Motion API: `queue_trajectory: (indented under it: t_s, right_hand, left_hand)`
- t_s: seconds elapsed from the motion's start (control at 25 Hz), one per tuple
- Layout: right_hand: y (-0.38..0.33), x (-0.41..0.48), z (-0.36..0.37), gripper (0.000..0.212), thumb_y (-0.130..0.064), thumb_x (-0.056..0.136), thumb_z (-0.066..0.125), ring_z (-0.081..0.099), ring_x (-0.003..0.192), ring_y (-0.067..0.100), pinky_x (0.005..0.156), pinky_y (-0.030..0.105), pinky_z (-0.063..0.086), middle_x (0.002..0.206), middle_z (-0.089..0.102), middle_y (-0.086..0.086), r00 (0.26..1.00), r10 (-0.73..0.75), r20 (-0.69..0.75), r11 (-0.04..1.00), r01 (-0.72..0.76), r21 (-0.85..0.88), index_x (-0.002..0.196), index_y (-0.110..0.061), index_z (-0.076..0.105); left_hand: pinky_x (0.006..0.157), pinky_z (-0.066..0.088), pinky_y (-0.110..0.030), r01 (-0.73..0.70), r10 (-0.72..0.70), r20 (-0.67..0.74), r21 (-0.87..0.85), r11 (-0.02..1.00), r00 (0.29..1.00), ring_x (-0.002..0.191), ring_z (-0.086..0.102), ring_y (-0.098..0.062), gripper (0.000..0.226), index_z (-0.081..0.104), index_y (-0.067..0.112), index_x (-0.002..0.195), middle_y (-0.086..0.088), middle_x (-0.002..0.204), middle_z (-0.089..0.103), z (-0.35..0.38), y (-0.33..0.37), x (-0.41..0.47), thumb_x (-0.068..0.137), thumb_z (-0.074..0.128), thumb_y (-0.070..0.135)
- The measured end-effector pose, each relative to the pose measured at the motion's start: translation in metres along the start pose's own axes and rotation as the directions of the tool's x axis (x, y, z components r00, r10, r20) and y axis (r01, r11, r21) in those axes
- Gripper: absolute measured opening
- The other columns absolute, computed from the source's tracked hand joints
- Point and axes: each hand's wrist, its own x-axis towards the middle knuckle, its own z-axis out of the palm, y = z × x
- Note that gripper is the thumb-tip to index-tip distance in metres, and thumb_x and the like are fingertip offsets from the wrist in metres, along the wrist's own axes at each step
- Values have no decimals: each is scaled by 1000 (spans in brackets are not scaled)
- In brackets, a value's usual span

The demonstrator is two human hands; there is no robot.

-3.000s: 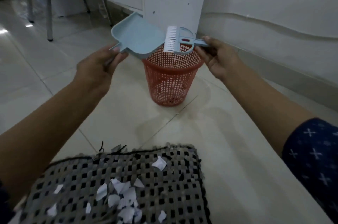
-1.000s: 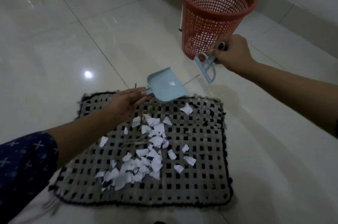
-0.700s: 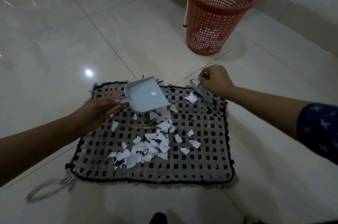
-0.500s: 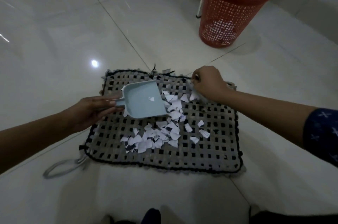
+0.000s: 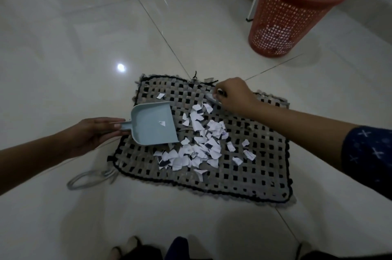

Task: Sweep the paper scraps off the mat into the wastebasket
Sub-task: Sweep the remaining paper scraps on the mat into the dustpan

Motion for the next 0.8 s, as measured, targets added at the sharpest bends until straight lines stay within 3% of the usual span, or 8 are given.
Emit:
queue_trajectory:
  t_s: [0.2,0.32,0.4,0.52,0.64,0.8]
  right_hand:
    - [-33,6,-1,16,-8,88,58,47,55,2,63,17,40,89,73,12,975,-160,155,987,153,57,96,-5,72]
    - [-50,37,-19,16,-13,87,63,58,72,10,75,21,43,95,74,10,972,-217,95,974,208,88,96,-6,73]
    - [-62,59,-17,16,-14,87,64,64,80,16,76,22,43,97,75,11,961,-272,53,960,267,81,97,-6,73]
    - [-83,82,14,21,-9,89,60,67,94,25,88,29,50,105,73,14,924,-338,178,938,346,-11,106,-5,70]
    - [-102,85,36,22,-6,89,57,65,97,28,90,35,50,104,72,12,834,-404,376,862,485,-147,107,-7,69]
    - [-100,50,16,16,-12,89,61,68,90,18,87,32,52,100,74,6,644,-536,546,773,634,10,100,-9,72]
  left_hand:
    - [65,56,-19,-8,6,-48,-37,999,999,83,72,-22,36,76,2,77,-15,91,74,-16,-4,-4,88,44,-8]
    - [72,56,-20,-13,9,-60,-55,998,998,92,70,-23,26,70,-4,97,-17,101,72,-33,-7,-9,86,47,-5]
    - [79,55,-21,-21,16,-73,-69,997,997,99,68,-23,32,62,-7,111,-18,108,70,-46,-12,-15,81,52,0]
    - [75,55,-20,-37,23,-134,-102,994,991,92,70,-21,24,71,-3,94,-17,102,72,-61,-19,-26,85,49,-2]
    - [73,56,-19,-42,25,-159,-103,994,987,89,71,-19,27,72,-2,92,-15,99,73,-70,-22,-37,88,46,-3]
    - [64,55,-15,-29,9,-158,-125,992,987,81,72,-16,40,78,8,73,-10,86,75,-76,-27,-43,88,43,-5]
